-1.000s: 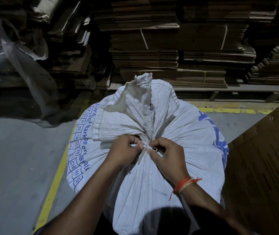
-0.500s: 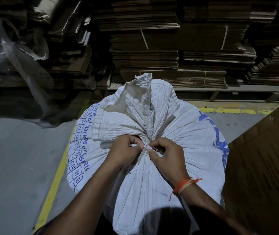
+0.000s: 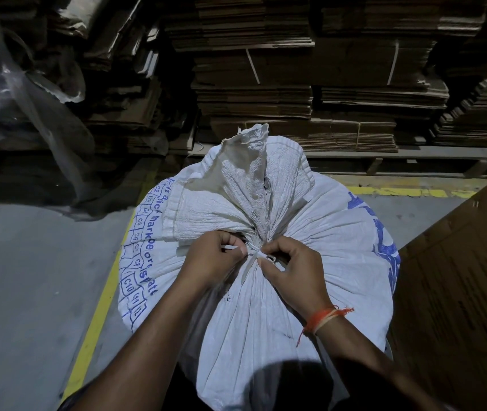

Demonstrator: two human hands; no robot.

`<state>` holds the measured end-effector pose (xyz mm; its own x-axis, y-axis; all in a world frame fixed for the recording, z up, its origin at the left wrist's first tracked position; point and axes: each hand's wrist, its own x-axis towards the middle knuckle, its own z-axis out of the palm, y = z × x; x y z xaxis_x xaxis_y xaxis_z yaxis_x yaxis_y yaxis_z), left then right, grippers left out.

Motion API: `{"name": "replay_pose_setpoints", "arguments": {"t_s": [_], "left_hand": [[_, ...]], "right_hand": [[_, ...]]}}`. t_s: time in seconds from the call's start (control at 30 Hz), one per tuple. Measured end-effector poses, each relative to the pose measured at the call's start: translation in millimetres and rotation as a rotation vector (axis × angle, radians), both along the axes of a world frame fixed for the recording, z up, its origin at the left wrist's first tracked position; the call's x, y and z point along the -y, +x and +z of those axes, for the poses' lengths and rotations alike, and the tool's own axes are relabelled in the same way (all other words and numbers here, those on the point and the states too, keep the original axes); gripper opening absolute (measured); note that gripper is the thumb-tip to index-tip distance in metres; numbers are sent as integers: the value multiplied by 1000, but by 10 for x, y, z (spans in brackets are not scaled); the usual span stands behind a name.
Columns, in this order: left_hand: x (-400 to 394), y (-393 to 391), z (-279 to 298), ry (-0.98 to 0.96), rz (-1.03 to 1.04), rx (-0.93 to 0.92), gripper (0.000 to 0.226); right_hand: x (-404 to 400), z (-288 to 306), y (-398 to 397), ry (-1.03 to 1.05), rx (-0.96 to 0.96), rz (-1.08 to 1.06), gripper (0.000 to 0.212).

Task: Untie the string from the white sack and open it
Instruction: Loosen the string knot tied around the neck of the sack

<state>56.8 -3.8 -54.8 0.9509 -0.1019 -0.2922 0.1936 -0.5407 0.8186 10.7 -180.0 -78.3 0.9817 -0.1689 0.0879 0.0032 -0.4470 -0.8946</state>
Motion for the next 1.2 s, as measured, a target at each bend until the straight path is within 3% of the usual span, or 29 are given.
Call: {"name": "replay_pose_setpoints", "arguments": {"t_s": [0.17, 0.53, 1.2], "left_hand": [[7, -20, 56, 70, 21, 15, 10], [0, -3, 62, 6, -1, -33, 18], [42, 15, -32, 25, -37, 0, 11]], "right_hand": [[-20, 13, -19, -5, 28, -2, 13], [-41, -4, -22, -14, 49, -13, 14], [-27, -12, -1, -36, 54, 1, 13]]}}
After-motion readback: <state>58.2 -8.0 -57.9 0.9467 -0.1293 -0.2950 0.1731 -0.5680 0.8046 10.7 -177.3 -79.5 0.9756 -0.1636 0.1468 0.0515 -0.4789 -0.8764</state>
